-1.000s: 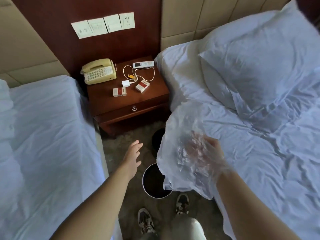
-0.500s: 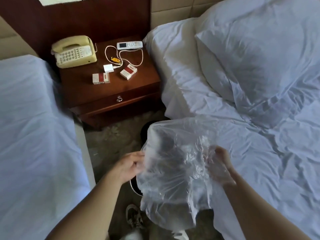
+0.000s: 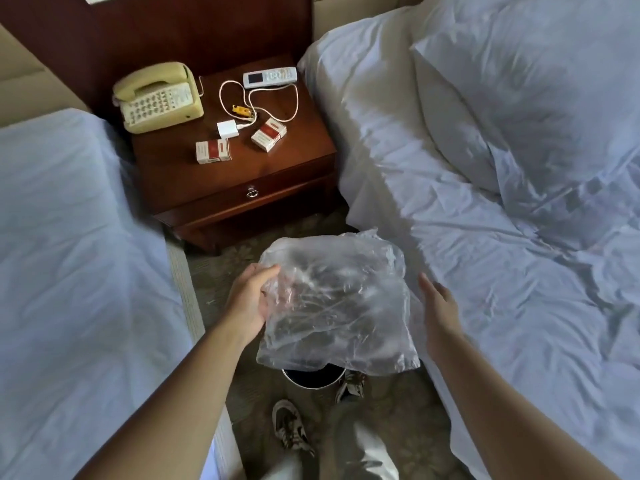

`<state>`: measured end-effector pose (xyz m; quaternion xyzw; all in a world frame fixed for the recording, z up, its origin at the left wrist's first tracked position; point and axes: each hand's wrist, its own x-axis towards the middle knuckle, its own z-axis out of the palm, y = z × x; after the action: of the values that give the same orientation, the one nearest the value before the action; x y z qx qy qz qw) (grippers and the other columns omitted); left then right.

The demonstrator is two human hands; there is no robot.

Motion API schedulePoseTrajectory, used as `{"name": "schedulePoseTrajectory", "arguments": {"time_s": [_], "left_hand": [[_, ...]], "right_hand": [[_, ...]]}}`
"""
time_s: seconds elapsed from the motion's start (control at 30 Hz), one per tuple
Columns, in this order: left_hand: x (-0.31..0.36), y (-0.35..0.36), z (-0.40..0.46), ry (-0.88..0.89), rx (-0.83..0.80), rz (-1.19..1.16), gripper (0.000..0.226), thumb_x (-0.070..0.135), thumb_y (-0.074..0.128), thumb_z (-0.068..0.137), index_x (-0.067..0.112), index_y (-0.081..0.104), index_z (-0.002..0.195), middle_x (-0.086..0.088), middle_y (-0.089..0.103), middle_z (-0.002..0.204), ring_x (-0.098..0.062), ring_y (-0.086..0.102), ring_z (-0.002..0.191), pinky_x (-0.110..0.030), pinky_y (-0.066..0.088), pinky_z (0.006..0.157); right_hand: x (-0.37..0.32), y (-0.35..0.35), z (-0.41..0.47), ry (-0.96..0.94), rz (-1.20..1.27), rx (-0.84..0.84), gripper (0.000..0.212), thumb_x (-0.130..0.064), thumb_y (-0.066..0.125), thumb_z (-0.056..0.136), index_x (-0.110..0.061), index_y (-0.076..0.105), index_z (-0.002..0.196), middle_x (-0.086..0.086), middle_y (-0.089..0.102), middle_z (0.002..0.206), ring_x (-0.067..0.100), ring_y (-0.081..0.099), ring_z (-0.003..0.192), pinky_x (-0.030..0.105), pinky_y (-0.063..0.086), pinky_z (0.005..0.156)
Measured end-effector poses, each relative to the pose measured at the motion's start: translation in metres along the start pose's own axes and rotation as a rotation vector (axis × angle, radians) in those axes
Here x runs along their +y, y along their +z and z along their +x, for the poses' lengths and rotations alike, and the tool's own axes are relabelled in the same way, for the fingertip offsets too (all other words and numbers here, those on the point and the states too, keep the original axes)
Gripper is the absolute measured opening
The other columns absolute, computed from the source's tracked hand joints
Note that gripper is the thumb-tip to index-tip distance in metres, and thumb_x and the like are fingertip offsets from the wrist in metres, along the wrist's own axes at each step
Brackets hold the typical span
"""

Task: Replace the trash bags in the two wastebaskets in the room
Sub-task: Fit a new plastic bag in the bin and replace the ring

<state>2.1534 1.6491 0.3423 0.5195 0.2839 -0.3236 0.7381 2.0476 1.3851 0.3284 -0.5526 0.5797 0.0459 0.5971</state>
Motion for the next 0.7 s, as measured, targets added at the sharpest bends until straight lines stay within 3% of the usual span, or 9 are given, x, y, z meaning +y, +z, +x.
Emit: {"name": "schedulePoseTrajectory", "arguments": {"time_s": [0.03, 0.1, 0.17, 0.23, 0.3, 0.37, 0.5, 0.63, 0.7], "left_hand": [[0.0, -0.001, 0.002, -0.004, -0.042, -0.041, 0.018, 0.012, 0.059, 0.086, 0.01, 0.058, 0.104, -0.019, 0.067, 0.105, -0.037, 0.065, 0.098, -0.061, 0.046, 0.097], [-0.001, 0.003, 0.005, 0.0, -0.094, -0.132, 0.029, 0.007, 0.051, 0.079, 0.005, 0.059, 0.106, -0.018, 0.065, 0.104, -0.035, 0.063, 0.099, -0.057, 0.047, 0.097], [-0.001, 0.01, 0.005, 0.009, -0.101, -0.148, 0.03, -0.001, 0.043, 0.077, 0.003, 0.064, 0.098, -0.013, 0.065, 0.092, -0.029, 0.063, 0.091, -0.049, 0.051, 0.088], [0.0, 0.016, 0.004, 0.049, -0.105, -0.04, 0.038, -0.009, 0.041, 0.085, 0.008, 0.069, 0.103, -0.012, 0.067, 0.099, -0.03, 0.063, 0.1, -0.043, 0.05, 0.092], [0.0, 0.02, 0.004, 0.103, -0.135, 0.062, 0.039, -0.01, 0.054, 0.086, 0.017, 0.072, 0.108, -0.011, 0.069, 0.104, -0.026, 0.065, 0.099, -0.04, 0.052, 0.092], [-0.005, 0.027, 0.007, 0.172, -0.166, 0.153, 0.041, -0.007, 0.066, 0.079, 0.021, 0.071, 0.108, -0.006, 0.068, 0.086, -0.021, 0.068, 0.083, -0.034, 0.058, 0.079], [-0.009, 0.034, 0.024, 0.248, -0.115, 0.264, 0.037, 0.01, 0.081, 0.068, 0.025, 0.072, 0.101, 0.0, 0.048, 0.065, -0.02, 0.054, 0.067, -0.036, 0.051, 0.071], [-0.003, 0.029, 0.04, 0.197, -0.073, 0.149, 0.03, 0.002, 0.078, 0.071, 0.023, 0.075, 0.093, -0.008, 0.05, 0.102, -0.03, 0.057, 0.087, -0.037, 0.051, 0.073], [-0.005, 0.032, 0.049, 0.2, -0.055, 0.203, 0.03, 0.003, 0.077, 0.073, 0.022, 0.075, 0.095, -0.006, 0.047, 0.108, -0.029, 0.056, 0.092, -0.039, 0.052, 0.076]], "right_hand": [[0.0, 0.005, -0.003, -0.15, -0.105, 0.149, 0.055, -0.045, 0.061, 0.09, -0.015, 0.051, 0.135, 0.006, 0.056, 0.134, 0.028, 0.054, 0.12, 0.033, 0.039, 0.095], [-0.004, 0.021, -0.018, -0.444, -0.23, 0.249, 0.045, -0.038, 0.065, 0.088, -0.015, 0.056, 0.126, 0.002, 0.059, 0.12, 0.023, 0.057, 0.11, 0.038, 0.046, 0.097], [-0.007, 0.038, -0.033, -0.674, -0.326, 0.198, 0.034, -0.037, 0.068, 0.086, -0.02, 0.06, 0.115, -0.007, 0.055, 0.107, 0.018, 0.057, 0.101, 0.044, 0.05, 0.09], [-0.01, 0.053, -0.048, -0.806, -0.362, 0.095, 0.03, -0.04, 0.07, 0.084, -0.024, 0.062, 0.108, -0.011, 0.056, 0.101, 0.013, 0.058, 0.094, 0.036, 0.051, 0.082], [-0.014, 0.068, -0.057, -0.803, -0.343, -0.096, 0.036, -0.046, 0.074, 0.079, -0.024, 0.064, 0.106, -0.01, 0.062, 0.094, 0.008, 0.059, 0.084, 0.02, 0.049, 0.071], [-0.016, 0.084, -0.058, -0.748, -0.389, -0.288, 0.039, -0.044, 0.08, 0.073, -0.024, 0.066, 0.104, -0.014, 0.065, 0.089, 0.002, 0.06, 0.077, 0.012, 0.047, 0.065], [-0.006, 0.096, -0.029, -0.647, -0.349, -0.414, 0.006, -0.016, 0.078, 0.081, -0.018, 0.073, 0.084, -0.013, 0.068, 0.068, -0.003, 0.063, 0.061, 0.014, 0.046, 0.063], [-0.008, 0.079, 0.004, -0.537, -0.272, -0.371, 0.015, -0.017, 0.073, 0.084, -0.026, 0.068, 0.073, -0.01, 0.065, 0.063, 0.005, 0.057, 0.059, 0.02, 0.046, 0.06], [-0.013, 0.073, 0.013, -0.52, -0.251, -0.364, 0.016, -0.019, 0.072, 0.086, -0.023, 0.067, 0.071, -0.013, 0.059, 0.058, 0.004, 0.051, 0.055, 0.018, 0.042, 0.056]]}}
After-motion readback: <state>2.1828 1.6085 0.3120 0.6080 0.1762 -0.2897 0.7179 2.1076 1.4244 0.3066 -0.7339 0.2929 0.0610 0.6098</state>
